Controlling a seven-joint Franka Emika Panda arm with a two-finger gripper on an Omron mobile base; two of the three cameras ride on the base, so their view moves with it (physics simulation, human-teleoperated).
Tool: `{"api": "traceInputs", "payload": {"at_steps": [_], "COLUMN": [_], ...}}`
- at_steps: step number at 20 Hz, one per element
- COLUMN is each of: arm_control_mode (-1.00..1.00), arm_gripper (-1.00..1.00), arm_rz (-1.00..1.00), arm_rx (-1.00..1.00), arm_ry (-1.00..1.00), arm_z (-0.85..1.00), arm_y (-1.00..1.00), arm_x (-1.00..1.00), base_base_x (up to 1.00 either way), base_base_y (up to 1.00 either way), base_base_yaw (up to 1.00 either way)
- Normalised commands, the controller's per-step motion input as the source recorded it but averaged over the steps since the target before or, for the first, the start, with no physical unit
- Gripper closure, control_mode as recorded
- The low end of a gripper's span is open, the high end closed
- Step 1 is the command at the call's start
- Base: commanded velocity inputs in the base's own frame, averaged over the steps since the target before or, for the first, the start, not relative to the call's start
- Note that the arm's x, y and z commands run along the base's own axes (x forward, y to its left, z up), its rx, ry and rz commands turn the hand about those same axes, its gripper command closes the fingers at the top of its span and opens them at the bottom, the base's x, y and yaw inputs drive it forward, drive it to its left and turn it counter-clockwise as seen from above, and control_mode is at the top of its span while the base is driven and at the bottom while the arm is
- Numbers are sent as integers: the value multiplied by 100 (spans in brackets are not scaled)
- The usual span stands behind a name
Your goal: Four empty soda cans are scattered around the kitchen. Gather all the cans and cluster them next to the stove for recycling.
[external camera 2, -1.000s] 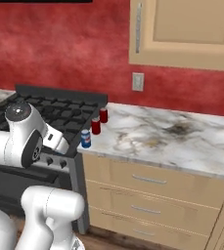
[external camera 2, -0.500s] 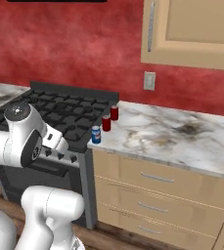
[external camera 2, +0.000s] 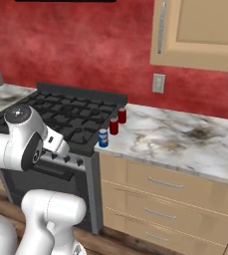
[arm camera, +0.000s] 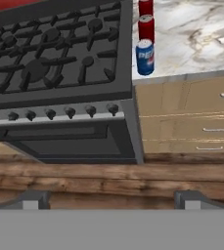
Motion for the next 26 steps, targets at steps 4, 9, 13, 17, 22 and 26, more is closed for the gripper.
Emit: {"api": "traceInputs", "payload": {"at_steps": [4,9,13,17,22,26], "arm_control_mode": [100,100,100,100,100,100], "arm_gripper": [-100,-100,-100,-100,-100,-100], "arm_rz": [0,0,0,0,0,0], "arm_rx": [0,0,0,0,0,0], "arm_ry": [0,0,0,0,0,0], "arm_z": [0,0,0,0,0,0], "arm_y": [0,0,0,0,0,0], "arm_x": [0,0,0,0,0,0], "base_base_x": [-7,-14,-21,-30,-20,-7], "base_base_y": [54,59,54,53,54,58], "base_base_yaw": [0,0,0,0,0,0]}}
